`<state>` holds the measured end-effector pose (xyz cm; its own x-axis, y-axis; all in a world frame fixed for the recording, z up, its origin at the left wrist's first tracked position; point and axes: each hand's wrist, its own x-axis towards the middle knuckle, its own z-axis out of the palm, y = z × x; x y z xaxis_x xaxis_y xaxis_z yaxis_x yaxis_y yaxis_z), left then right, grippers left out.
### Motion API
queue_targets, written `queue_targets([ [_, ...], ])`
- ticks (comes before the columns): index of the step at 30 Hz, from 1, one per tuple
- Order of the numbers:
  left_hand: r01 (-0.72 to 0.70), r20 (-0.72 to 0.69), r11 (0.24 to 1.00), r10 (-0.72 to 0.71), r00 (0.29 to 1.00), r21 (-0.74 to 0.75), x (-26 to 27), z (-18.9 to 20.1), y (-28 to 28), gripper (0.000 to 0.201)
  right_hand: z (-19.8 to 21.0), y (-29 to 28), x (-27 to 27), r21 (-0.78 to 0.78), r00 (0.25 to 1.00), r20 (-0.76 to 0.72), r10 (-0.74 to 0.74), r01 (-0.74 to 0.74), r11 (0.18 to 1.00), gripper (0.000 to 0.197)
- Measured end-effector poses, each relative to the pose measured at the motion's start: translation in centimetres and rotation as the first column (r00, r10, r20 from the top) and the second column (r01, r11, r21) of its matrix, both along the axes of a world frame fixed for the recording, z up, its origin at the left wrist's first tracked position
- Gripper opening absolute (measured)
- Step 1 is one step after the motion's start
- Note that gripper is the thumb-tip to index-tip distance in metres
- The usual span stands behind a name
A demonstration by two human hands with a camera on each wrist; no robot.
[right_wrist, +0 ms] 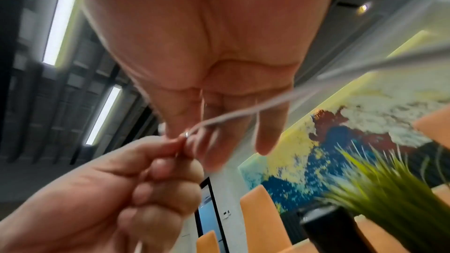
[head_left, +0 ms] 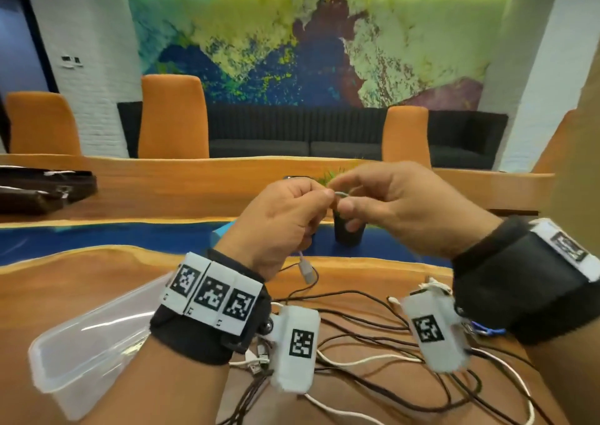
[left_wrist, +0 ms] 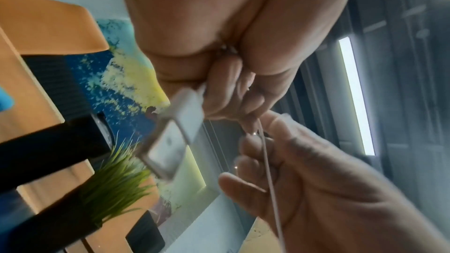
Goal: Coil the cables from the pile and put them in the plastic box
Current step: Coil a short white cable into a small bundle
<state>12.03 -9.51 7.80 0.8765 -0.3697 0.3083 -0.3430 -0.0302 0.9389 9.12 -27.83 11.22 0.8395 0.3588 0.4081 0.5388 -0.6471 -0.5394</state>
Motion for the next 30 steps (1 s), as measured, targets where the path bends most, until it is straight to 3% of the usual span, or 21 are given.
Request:
queue_targets([
  [1, 0.022, -0.023, 0.999, -0.023, 0.999, -0.035, 0.1, 0.0, 0.2, 0.019, -0.4, 0.1, 0.4, 0.111, 1.0, -0.008, -0.004, 0.005, 0.994, 0.017],
  [4, 0.066, -0.024, 0.998, -0.066, 0.998, -0.01, 0.4, 0.0, 0.9, 0.023, -1.2, -0.8, 1.0, 0.351, 0.993, 0.016, -0.117, 0.104, 0.931, 0.013],
  [8, 0.144, -0.063, 0.985, -0.138, 0.988, 0.096, 0.5, -0.1, 1.0, 0.024, -2.3, -1.9, 1.4, 0.406, 0.95, 0.172, -0.26, 0.172, 0.898, 0.01],
  [11, 0.191, -0.141, 0.98, -0.182, 0.973, 0.056, 0.4, -0.2, 0.8, 0.023, -3.2, -2.1, 1.7, 0.399, 0.906, 0.259, -0.336, 0.216, 0.891, 0.005],
  [15, 0.269, -0.206, 0.927, -0.326, 0.923, -0.262, 0.3, 0.0, 0.4, 0.018, -4.2, -2.3, 1.8, 0.363, 0.876, 0.305, -0.374, 0.256, 0.896, 0.008],
  [18, 0.236, -0.171, 0.82, -0.371, 0.913, -0.521, 0.5, 0.0, -0.2, 0.021, -5.2, -2.0, 1.6, 0.258, 0.923, 0.27, -0.274, 0.205, 0.944, 0.014],
  [20, 0.21, -0.135, 0.778, -0.352, 0.926, -0.592, 0.7, 0.0, -0.5, 0.023, -5.6, -1.7, 1.4, 0.14, 0.952, 0.209, -0.222, 0.195, 0.971, 0.026],
  [22, 0.156, -0.09, 0.851, -0.231, 0.969, -0.501, 1.0, -0.3, -0.6, 0.023, -5.4, -1.3, 0.9, 0.001, 0.977, 0.146, -0.153, 0.155, 0.988, 0.029],
  [25, -0.004, 0.17, 0.994, 0.023, 0.985, -0.108, 1.1, -1.1, -0.8, 0.02, -4.3, -0.4, -0.7, -0.2, 0.992, 0.082, -0.094, 0.109, 0.974, 0.015],
  [28, -0.082, 0.401, 0.975, -0.008, 0.916, 0.206, 0.6, -1.4, -1.2, 0.016, -2.8, -0.5, -2.2, -0.243, 0.981, 0.171, -0.09, 0.13, 0.961, 0.018],
  [30, -0.106, 0.445, 0.943, -0.049, 0.894, 0.315, 0.3, -1.2, -1.3, 0.017, -2.0, -1.5, -2.4, -0.143, 0.936, 0.329, -0.126, 0.181, 0.973, 0.02],
])
